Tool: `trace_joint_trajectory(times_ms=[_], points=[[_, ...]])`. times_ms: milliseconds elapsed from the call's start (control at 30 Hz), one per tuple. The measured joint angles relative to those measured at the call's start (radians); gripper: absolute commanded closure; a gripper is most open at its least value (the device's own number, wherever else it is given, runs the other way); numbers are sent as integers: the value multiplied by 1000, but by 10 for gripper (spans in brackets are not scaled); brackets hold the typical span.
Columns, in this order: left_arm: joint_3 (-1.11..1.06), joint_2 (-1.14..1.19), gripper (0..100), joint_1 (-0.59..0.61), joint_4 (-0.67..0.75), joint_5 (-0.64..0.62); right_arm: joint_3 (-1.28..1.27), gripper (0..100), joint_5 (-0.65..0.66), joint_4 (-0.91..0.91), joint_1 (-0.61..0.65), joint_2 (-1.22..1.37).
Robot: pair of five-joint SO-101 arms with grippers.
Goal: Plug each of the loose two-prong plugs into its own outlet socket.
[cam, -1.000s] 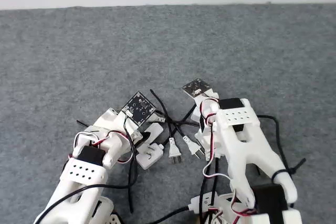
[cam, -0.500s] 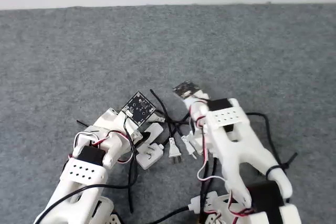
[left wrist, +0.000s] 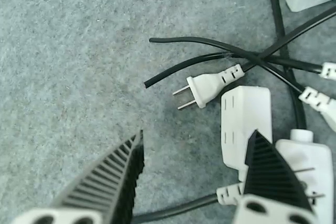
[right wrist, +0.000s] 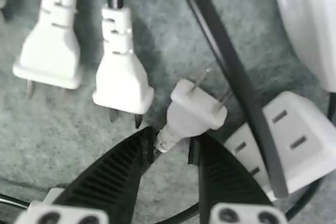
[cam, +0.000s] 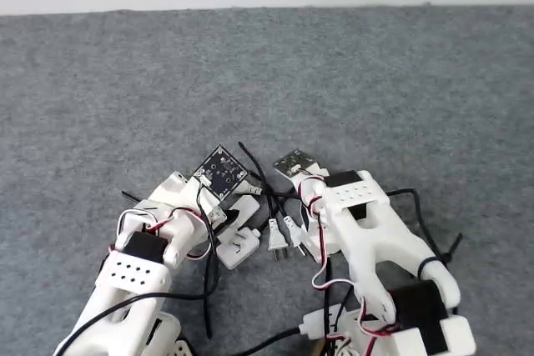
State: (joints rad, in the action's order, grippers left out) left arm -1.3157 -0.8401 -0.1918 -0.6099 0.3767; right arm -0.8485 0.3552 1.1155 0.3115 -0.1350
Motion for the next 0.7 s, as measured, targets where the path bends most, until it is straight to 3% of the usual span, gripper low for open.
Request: trace_joint_trajectory(times_ms=[100,200,567,700], points=[[0,0,696,0,0,0,-2,876,0,-5,0,0],[0,0,696,0,0,0,-9,998,0,-23,-5,-3],[0,0,696,0,0,0,-23,991,25,-54,-31,-6],[0,0,696,0,0,0,11,991,77,17,-58,-3]])
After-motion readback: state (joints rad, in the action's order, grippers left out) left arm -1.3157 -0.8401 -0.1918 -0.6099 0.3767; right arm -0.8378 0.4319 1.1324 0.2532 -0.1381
